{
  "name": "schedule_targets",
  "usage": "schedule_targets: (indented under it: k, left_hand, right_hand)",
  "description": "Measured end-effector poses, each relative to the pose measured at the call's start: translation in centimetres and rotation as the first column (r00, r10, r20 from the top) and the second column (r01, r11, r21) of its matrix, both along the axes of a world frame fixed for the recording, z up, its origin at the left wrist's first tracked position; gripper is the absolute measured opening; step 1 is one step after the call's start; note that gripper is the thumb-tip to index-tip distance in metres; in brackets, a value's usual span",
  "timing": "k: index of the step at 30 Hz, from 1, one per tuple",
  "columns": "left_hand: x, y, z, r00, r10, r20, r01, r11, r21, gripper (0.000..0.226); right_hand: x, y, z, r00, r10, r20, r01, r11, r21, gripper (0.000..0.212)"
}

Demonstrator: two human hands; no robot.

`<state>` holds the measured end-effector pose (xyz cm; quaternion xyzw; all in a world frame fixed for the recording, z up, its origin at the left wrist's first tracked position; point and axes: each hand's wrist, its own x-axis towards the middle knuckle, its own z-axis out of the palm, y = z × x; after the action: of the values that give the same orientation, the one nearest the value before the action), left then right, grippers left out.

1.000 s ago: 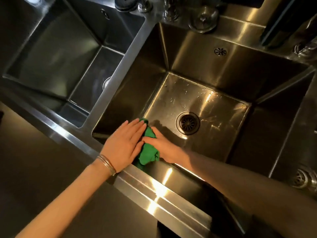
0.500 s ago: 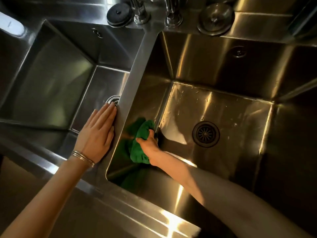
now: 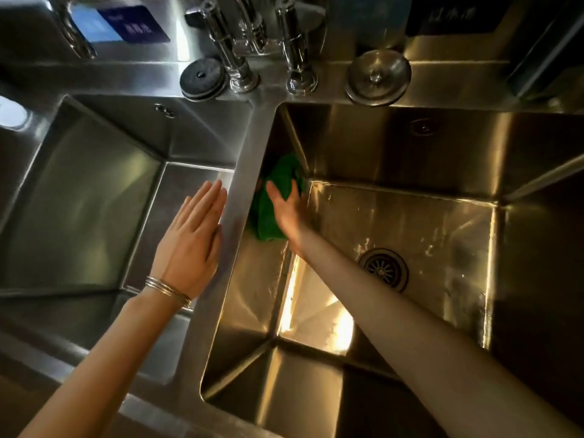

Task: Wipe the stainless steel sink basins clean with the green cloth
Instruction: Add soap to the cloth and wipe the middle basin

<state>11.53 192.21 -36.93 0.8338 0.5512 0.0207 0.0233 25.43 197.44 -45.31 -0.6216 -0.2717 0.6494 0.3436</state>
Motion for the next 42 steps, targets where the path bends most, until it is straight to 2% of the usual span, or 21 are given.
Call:
schedule_targets:
  k: [2,6,9,11,16,19,20,21,23,25,26,28,30,31,33,35,37,40,42]
  left_hand:
    - [1.1,0.5,-0.6,1.000,-0.019,0.002,0.019,0.999,-0.038,0.051]
    - [3.1,2.6,-1.3,0.999,-0.046,-0.020,0.044,0.997,-0.061,0.056]
    - [3.7,4.0,-2.0,1.000,-0.022,-0.005,0.021,0.995,-0.096,0.060]
    - [4.0,4.2,-2.7,1.000,0.006,0.015,-0.004,0.996,-0.094,0.061]
    - [4.7,3.8,-4.1,0.999,0.048,0.026,-0.047,0.998,-0.037,0.068]
    - [4.9,4.0,-4.0,0.996,0.052,0.074,-0.050,0.998,-0.030,0.065]
    - [4.9,4.0,-4.0,0.994,0.045,0.095,-0.043,0.999,-0.023,0.064]
    - [4.9,4.0,-4.0,0.993,0.037,0.110,-0.035,0.999,-0.018,0.063]
    - [4.8,4.0,-4.0,0.992,0.031,0.119,-0.029,0.999,-0.015,0.063]
    - [4.7,4.0,-4.0,0.992,0.039,0.119,-0.038,0.999,-0.009,0.063]
    - [4.6,4.0,-4.1,0.992,0.043,0.117,-0.042,0.999,-0.007,0.063]
    - [4.8,4.0,-4.1,0.992,0.049,0.113,-0.048,0.999,-0.010,0.063]
    - [4.9,4.0,-4.1,0.993,0.053,0.102,-0.052,0.999,-0.011,0.064]
    - [4.9,4.0,-4.0,0.994,0.057,0.096,-0.057,0.998,-0.010,0.064]
    - [4.9,4.0,-3.9,0.994,0.060,0.094,-0.060,0.998,0.005,0.063]
    - [4.9,3.9,-3.9,0.994,0.062,0.086,-0.064,0.998,0.028,0.063]
    - [5.0,3.9,-3.9,0.994,0.077,0.083,-0.080,0.996,0.035,0.064]
    - [5.1,3.8,-4.1,0.991,0.106,0.085,-0.107,0.994,0.008,0.066]
    - [5.0,3.8,-4.1,0.990,0.114,0.081,-0.116,0.993,0.013,0.066]
  right_hand:
    - [0.7,0.6,-0.7,0.999,0.032,-0.032,-0.034,0.998,-0.051,0.067]
    - [1.1,1.2,0.7,0.998,0.025,0.054,-0.032,0.990,0.134,0.056]
    - [2.0,3.5,0.1,0.995,-0.009,0.097,-0.007,0.987,0.163,0.053]
    - [2.6,5.2,-1.5,0.996,0.012,0.086,-0.022,0.992,0.121,0.055]
    - [4.0,7.4,-7.6,0.997,0.056,-0.060,-0.060,0.995,-0.074,0.058]
    - [4.2,6.8,-10.2,0.991,0.132,-0.039,-0.137,0.976,-0.169,0.055]
    - [4.2,6.3,-10.4,0.978,0.206,0.031,-0.199,0.968,-0.156,0.054]
    - [4.2,5.7,-10.5,0.940,0.308,0.149,-0.293,0.949,-0.117,0.052]
    - [4.9,4.3,-10.3,0.741,0.449,0.500,-0.504,0.863,-0.029,0.053]
    - [6.6,3.7,-9.5,0.509,0.347,0.788,-0.663,0.742,0.102,0.056]
    - [7.7,3.9,-8.5,0.444,0.252,0.860,-0.715,0.677,0.171,0.058]
    - [9.4,5.1,-6.6,0.348,-0.021,0.937,-0.797,0.519,0.308,0.054]
    - [10.3,6.9,-4.6,0.320,-0.359,0.877,-0.831,0.339,0.442,0.026]
    - [10.5,7.7,-4.0,0.295,-0.464,0.835,-0.857,0.258,0.446,0.022]
    - [10.8,8.5,-4.1,0.210,-0.561,0.801,-0.938,0.117,0.328,0.029]
    - [11.3,8.7,-6.3,0.153,-0.538,0.829,-0.981,0.019,0.194,0.019]
    - [11.7,8.4,-9.3,0.032,-0.439,0.898,-0.997,0.045,0.058,0.007]
    - [12.0,6.7,-11.7,-0.172,-0.167,0.971,-0.951,0.283,-0.120,0.030]
    - [12.4,5.9,-13.4,-0.235,0.003,0.972,-0.915,0.337,-0.222,0.044]
